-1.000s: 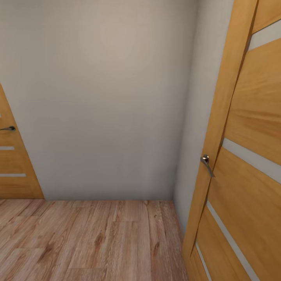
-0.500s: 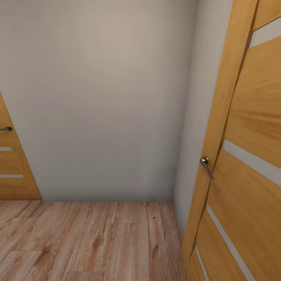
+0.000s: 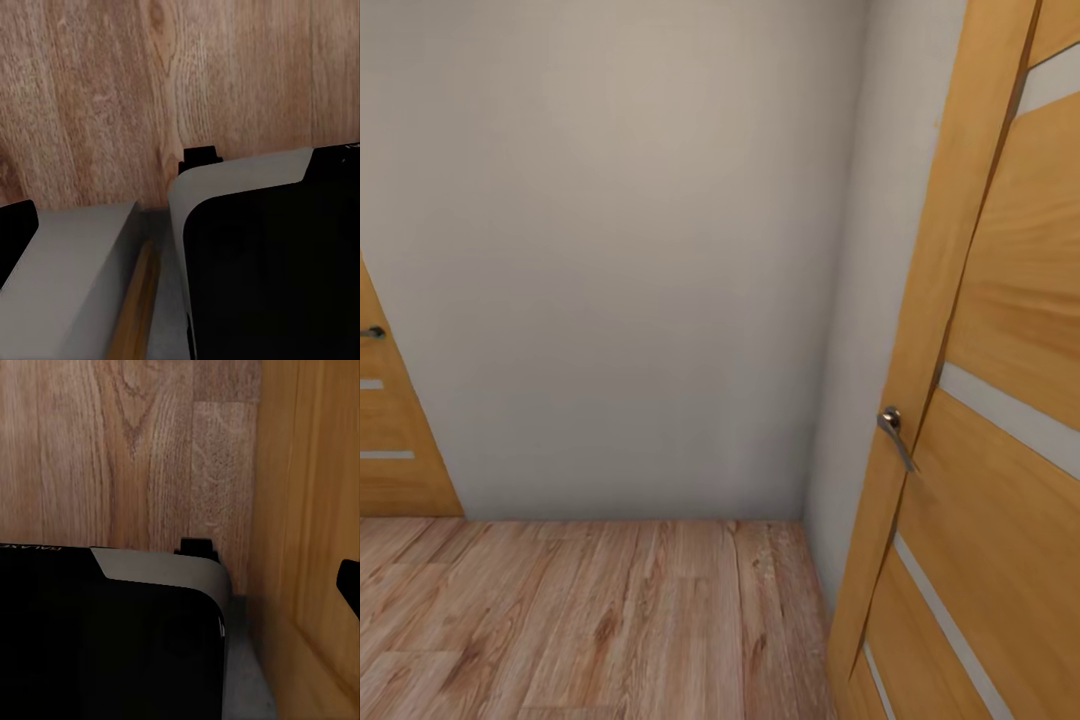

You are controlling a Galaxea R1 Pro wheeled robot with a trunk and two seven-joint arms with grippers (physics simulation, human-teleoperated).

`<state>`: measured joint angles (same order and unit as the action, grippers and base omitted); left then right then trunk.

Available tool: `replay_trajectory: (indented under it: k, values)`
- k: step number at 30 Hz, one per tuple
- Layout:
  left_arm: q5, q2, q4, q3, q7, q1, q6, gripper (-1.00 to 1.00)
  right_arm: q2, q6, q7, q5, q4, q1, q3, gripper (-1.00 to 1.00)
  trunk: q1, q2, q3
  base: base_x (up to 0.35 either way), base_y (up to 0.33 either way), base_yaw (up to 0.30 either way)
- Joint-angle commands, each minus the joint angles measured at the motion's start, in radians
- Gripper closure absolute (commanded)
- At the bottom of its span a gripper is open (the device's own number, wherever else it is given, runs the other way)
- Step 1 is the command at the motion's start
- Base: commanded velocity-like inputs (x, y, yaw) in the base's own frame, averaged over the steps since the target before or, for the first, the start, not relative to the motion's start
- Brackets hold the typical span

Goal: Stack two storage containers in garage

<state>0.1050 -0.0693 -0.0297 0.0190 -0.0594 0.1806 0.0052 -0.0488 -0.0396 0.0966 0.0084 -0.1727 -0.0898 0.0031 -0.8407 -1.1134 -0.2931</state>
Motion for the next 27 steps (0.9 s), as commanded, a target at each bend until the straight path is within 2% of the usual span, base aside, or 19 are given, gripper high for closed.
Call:
replay_trajectory:
  k: [1, 15, 27]
  values:
    - [0.01, 0.0, -0.001, 0.001, -0.002, 0.0, 0.0, -1.0, 0.0, -0.003, 0.003, 0.001, 0.001, -0.001, 0.0, -1.0, 0.0, -0.001, -0.001, 0.083, 0.0, 0.0]
    - [0.01, 0.0, -0.001, 0.001, -0.002, 0.0, -0.001, -1.0, 0.0, -0.003, 0.003, 0.001, 0.001, -0.001, 0.0, -1.0, 0.0, -0.001, -0.001, 0.018, 0.0, 0.0]
    - [0.01, 0.0, -0.001, 0.001, -0.002, 0.0, -0.001, -1.0, 0.0, -0.003, 0.003, 0.001, 0.001, -0.001, 0.0, -1.0, 0.0, -0.001, -0.001, 0.078, 0.0, 0.0]
